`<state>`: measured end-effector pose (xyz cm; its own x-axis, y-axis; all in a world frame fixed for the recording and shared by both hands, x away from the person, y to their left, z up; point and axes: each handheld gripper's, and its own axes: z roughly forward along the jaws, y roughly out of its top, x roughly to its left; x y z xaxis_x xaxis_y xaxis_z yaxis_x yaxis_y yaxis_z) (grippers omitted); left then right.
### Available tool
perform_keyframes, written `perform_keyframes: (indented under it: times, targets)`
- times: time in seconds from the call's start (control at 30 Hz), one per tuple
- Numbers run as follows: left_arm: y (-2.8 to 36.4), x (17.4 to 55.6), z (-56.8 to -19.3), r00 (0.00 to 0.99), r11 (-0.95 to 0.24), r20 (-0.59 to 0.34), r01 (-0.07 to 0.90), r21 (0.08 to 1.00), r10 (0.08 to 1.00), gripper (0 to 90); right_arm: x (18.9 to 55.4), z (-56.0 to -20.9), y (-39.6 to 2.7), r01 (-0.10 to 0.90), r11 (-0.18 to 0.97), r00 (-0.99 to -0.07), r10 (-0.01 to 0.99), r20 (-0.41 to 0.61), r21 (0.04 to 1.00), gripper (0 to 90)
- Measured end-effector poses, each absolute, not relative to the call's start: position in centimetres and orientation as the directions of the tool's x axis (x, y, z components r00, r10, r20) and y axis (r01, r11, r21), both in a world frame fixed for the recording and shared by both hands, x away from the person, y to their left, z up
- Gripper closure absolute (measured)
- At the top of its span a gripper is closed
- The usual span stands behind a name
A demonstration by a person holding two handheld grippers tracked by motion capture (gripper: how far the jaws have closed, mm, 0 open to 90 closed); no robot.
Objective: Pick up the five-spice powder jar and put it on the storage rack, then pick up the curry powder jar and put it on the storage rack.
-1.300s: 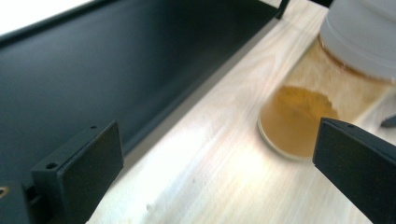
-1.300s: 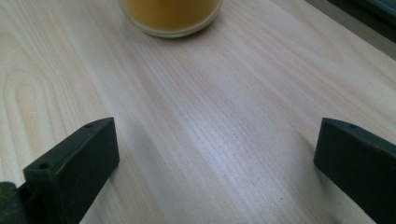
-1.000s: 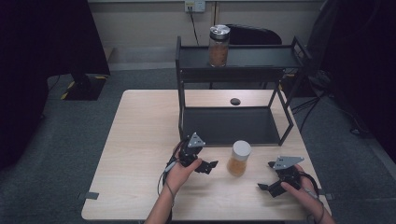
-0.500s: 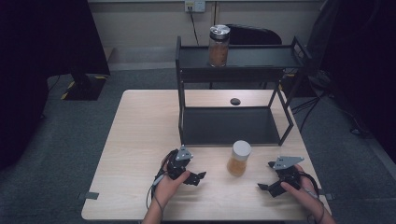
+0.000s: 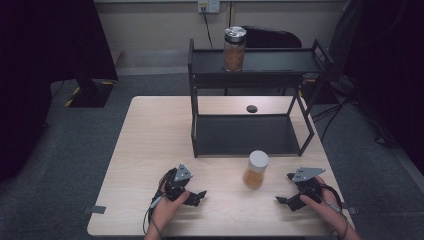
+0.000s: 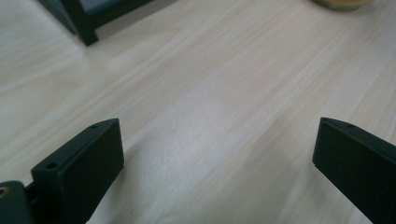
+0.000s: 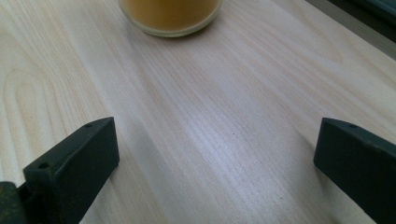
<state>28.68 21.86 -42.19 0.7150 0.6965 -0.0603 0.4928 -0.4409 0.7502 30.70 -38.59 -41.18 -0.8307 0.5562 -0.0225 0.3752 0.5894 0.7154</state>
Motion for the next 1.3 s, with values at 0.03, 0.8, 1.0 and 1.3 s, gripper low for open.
perform_keyframes:
  times: [0.03, 0.8, 1.0, 1.3]
  targets:
    - [21.9, 28.6, -42.1, 0.715, -0.453, -0.050, 0.493, 0.743, 0.697, 1.6, 30.7, -41.2, -38.6, 0.375, 0.590, -0.831, 0.556, -0.023, 0.715, 0.0]
    - [21.8, 27.9, -41.9, 0.720, -0.492, -0.004, 0.479, 0.727, 0.694, 0.0, 30.8, -40.5, -37.8, 0.389, 0.590, -0.817, 0.575, -0.030, 0.708, 1.8]
    - [21.8, 27.9, -41.9, 0.720, -0.492, -0.004, 0.479, 0.727, 0.694, 0.0, 31.3, -39.2, -37.2, 0.372, 0.580, -0.823, 0.568, -0.032, 0.725, 1.7]
    - [21.8, 27.9, -41.9, 0.720, -0.492, -0.004, 0.479, 0.727, 0.694, 0.0, 32.5, -38.0, -36.1, 0.362, 0.530, -0.835, 0.550, 0.015, 0.767, 1.5]
